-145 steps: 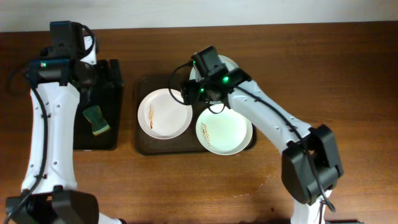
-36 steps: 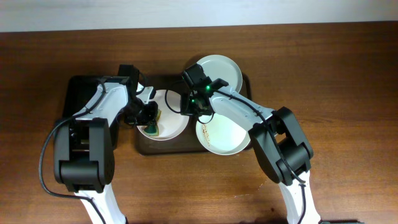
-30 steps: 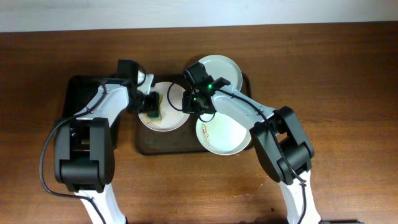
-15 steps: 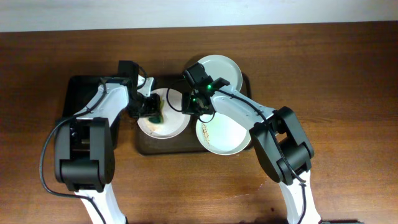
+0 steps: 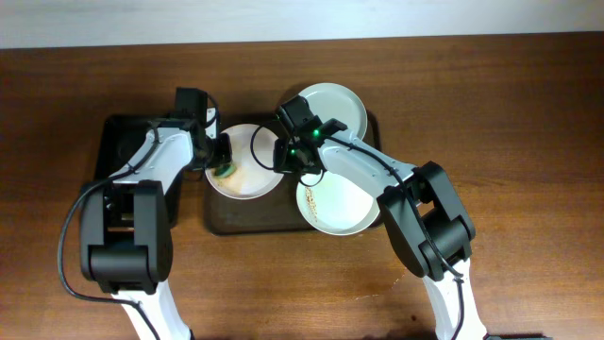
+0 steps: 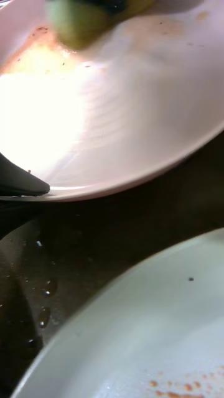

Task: Clean dirty plates on tray and stack at the side
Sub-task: 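Scrub the pink plate with the sponge in left gripper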

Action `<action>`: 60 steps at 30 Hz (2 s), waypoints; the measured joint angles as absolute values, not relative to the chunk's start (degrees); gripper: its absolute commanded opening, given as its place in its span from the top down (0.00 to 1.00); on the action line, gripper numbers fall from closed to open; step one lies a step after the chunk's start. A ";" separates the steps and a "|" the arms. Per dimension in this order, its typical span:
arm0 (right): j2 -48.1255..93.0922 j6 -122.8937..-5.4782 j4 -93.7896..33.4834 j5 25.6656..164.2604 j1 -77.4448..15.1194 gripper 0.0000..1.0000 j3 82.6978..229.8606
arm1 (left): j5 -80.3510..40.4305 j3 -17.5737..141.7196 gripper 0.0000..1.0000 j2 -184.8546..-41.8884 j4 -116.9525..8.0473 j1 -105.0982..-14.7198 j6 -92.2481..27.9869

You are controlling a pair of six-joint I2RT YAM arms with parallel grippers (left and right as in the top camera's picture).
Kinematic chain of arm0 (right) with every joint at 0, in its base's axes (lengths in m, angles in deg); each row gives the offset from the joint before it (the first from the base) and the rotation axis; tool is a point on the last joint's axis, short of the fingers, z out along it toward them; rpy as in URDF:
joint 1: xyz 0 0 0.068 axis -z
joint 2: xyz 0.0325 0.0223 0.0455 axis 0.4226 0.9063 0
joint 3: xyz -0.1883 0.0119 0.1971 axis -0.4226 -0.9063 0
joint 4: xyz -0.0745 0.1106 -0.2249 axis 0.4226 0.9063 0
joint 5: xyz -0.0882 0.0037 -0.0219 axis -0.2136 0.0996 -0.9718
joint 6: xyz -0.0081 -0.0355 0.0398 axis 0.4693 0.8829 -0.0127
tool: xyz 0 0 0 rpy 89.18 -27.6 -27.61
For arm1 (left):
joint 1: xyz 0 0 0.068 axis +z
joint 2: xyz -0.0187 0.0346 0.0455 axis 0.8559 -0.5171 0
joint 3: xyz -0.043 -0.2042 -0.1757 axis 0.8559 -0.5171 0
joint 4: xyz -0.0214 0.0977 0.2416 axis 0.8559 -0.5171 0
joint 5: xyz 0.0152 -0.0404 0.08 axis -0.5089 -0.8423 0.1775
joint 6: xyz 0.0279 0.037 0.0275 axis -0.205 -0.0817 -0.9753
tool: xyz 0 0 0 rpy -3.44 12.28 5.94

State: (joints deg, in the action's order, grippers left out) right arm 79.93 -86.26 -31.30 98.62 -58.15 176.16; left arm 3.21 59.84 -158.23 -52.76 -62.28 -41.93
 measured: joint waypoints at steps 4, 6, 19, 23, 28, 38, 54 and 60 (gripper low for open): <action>79.93 -86.46 -31.32 98.60 -58.15 0.96 176.18 | 7.34 59.69 0.99 -158.63 -43.97 -64.20 -41.30; 79.93 -86.46 -31.30 98.62 -58.15 0.96 176.18 | 8.58 59.58 0.99 -158.74 -40.13 -65.95 -41.28; 79.93 -84.49 -30.47 99.06 -58.30 0.96 176.16 | -1.49 61.26 0.99 -158.58 -63.12 -67.07 -41.76; 79.93 -84.53 -30.47 99.06 -58.30 0.96 176.16 | -8.94 60.85 0.99 -158.56 -71.32 -62.06 -46.76; 80.20 -84.53 -31.74 102.14 -57.36 0.96 176.05 | -14.78 59.95 0.99 -158.63 -64.91 -60.93 -49.15; 82.27 -83.25 -34.78 113.03 -54.39 0.96 176.03 | -33.07 59.84 0.99 -164.35 -49.81 -59.90 -45.82; 82.64 -82.59 -35.43 114.97 -55.00 0.96 176.03 | -5.01 68.87 0.99 -163.81 -79.93 -59.64 -36.38; 82.67 -82.61 -35.41 114.97 -55.00 0.96 176.03 | -21.56 67.10 0.99 -165.01 -76.12 -60.73 -58.61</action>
State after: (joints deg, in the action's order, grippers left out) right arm 82.67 -82.61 -35.41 114.97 -55.00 176.03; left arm -21.56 67.10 -165.01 -76.12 -60.73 -58.61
